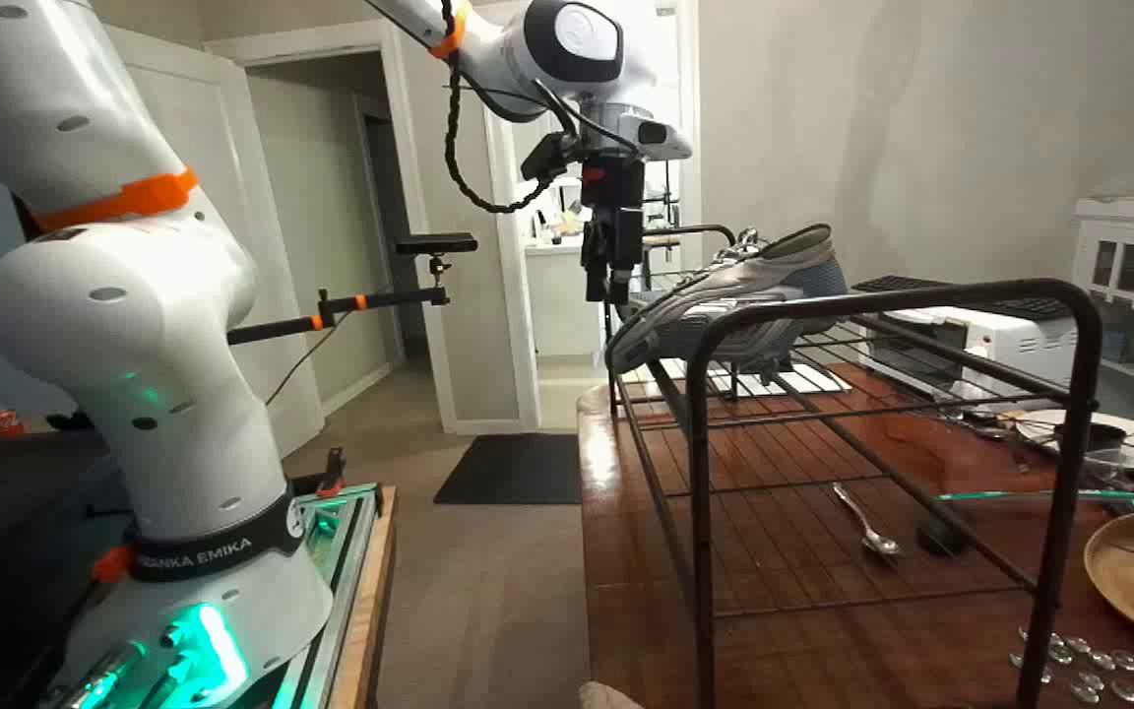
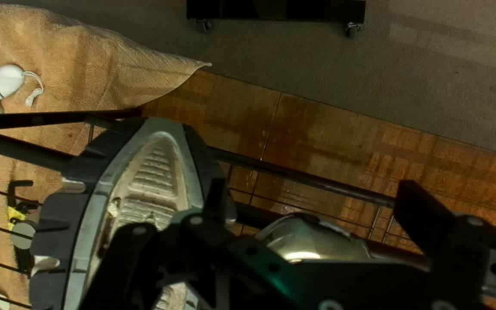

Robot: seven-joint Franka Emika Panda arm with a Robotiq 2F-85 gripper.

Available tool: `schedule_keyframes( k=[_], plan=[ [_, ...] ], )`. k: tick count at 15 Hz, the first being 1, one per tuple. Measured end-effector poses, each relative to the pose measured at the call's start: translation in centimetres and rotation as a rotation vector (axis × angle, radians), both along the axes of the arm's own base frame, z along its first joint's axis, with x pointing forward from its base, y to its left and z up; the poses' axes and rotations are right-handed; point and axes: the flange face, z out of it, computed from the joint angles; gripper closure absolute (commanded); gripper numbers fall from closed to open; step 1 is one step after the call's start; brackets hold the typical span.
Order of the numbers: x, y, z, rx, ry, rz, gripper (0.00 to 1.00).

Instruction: Twist the shoe on the shelf

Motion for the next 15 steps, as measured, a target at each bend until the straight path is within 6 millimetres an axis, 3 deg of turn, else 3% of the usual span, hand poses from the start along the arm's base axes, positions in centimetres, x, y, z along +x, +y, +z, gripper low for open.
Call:
schedule_keyframes(
  k=[9,15],
  plan=[
    [0.1,-0.1,0.1,0.004,-0.008,-0.002,0.0],
    [1.0,-1.4,3.6,0.013,-0.274,-0.025,0.0]
  ],
)
